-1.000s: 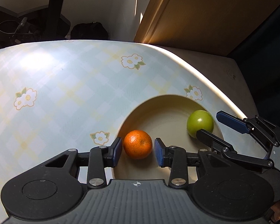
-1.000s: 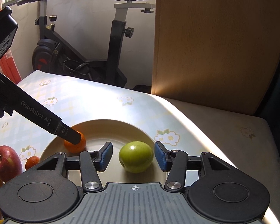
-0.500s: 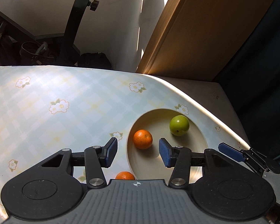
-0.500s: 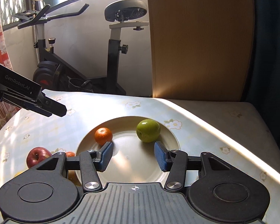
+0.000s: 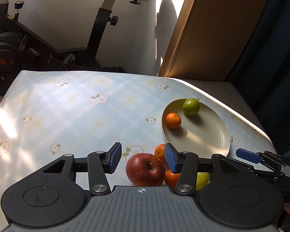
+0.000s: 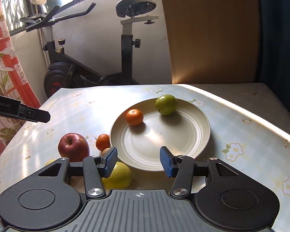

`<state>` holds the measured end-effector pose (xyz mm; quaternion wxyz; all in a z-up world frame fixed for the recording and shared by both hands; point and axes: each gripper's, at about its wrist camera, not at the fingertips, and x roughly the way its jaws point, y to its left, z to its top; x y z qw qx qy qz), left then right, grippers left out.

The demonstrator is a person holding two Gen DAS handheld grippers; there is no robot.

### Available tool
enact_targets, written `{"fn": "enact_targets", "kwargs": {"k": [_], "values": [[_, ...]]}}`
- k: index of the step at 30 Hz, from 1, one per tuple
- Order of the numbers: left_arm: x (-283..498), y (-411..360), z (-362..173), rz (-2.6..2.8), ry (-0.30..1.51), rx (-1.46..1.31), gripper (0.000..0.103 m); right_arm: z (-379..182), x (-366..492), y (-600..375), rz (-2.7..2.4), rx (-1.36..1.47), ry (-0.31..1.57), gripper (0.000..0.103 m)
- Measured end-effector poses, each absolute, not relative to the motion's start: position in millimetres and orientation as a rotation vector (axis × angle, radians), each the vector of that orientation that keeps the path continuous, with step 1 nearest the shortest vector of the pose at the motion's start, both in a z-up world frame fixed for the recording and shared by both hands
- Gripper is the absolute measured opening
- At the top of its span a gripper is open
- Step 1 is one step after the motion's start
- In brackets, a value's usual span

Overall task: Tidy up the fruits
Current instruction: 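Move both grippers back toward the fruit pile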

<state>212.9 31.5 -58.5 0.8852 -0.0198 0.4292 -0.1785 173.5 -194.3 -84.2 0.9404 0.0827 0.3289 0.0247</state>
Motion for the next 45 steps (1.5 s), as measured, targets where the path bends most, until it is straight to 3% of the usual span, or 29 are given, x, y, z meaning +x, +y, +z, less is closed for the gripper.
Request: {"fn": "enact_targets", "kwargs": {"k": [23,45], "values": [[153.4,78.7,-100.6,-0.298,0.963,-0.161,0.051,-93.0,144.7,-126.9,0.216,0.058,0.695,0.046],[122.1,86.5,-104.3,-0.283,0.955,-0.196,0.051,-99.5,96.2,-114.5,0.278,0.063,0.649,0.046]]}}
